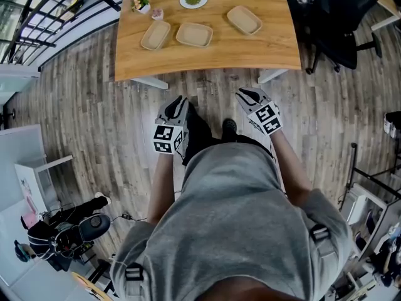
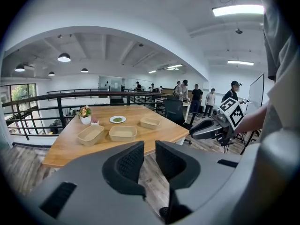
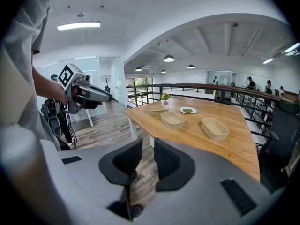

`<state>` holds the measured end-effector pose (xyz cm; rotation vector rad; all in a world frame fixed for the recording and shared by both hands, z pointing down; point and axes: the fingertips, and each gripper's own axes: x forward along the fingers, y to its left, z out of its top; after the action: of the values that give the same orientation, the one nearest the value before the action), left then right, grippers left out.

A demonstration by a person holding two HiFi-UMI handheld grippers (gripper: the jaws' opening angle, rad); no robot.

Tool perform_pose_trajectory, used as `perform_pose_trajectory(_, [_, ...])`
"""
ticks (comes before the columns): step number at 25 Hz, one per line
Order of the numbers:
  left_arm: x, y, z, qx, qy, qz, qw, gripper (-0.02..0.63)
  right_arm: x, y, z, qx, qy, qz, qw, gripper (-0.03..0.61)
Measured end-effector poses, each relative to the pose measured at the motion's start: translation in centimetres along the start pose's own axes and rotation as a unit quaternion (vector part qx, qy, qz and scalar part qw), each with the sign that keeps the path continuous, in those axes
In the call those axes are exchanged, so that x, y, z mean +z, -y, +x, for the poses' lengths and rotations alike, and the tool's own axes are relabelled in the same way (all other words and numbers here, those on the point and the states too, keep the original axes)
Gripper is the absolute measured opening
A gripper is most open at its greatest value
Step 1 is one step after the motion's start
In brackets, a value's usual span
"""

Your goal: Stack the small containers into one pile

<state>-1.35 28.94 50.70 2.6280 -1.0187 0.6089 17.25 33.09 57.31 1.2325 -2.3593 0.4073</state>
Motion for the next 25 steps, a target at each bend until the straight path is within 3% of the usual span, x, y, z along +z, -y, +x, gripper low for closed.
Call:
perform_pose_trajectory(3, [0.1, -0.2, 0.2, -0.001, -0.001, -0.003, 1.0, 0.142, 0.7, 0.1, 0.1, 0.002, 0.011, 0.011, 1.0, 0.17])
perform_pose_trajectory(8, [0.2, -0.6, 0.9, -0.002, -0.002, -0.003, 1.0, 0.252, 0.6, 0.2, 0.6, -0.002, 0.008, 0.011, 1.0, 0.257])
perform_pose_trajectory(25, [1.8, -6.7, 2.8, -0.044, -0.001, -0.006, 0.999, 0.267, 3.0, 0.8, 4.8, -0.04, -0.005, 0.035, 0.999, 0.275])
